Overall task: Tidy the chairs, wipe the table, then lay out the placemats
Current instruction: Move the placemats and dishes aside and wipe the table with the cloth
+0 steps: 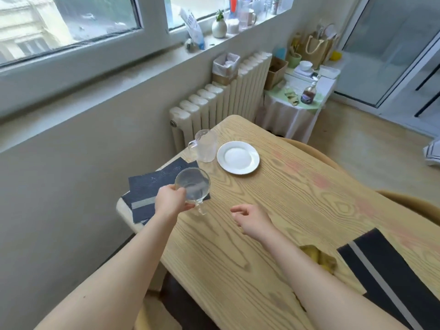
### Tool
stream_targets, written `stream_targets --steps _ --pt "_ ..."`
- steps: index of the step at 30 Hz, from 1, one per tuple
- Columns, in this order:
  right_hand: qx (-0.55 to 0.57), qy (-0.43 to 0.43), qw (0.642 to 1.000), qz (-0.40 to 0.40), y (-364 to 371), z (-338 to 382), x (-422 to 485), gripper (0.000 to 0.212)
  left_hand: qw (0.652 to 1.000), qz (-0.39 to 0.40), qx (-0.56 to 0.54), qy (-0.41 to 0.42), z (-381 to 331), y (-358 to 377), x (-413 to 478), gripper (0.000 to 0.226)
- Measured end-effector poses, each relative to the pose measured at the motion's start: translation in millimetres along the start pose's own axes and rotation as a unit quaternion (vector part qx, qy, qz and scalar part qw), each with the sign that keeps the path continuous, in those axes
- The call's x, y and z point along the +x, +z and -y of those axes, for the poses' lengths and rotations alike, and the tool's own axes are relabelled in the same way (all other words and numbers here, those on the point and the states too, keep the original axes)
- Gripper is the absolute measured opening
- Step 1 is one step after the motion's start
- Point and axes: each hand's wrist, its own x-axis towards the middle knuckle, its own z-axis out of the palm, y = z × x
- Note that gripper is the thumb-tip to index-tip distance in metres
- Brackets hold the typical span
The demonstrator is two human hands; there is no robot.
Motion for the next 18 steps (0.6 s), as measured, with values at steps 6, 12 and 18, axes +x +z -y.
stream_targets --steps 6,12,18 --pt "-0.027 0.023 0.999 -0.011 -1 -8 17 0.022 0.999 0.027 -0.010 -0.025 -4 1 15 0.033" --pt "-0.039 0.038 0.998 -0.042 -18 -22 22 0.020 0.995 0.079 -0.043 -0.039 -15 33 26 0.030" --pt "-0.044 0.062 0.996 -0.055 -34 -45 17 0.020 0.993 0.108 -0.027 -0.028 -23 67 36 0.009"
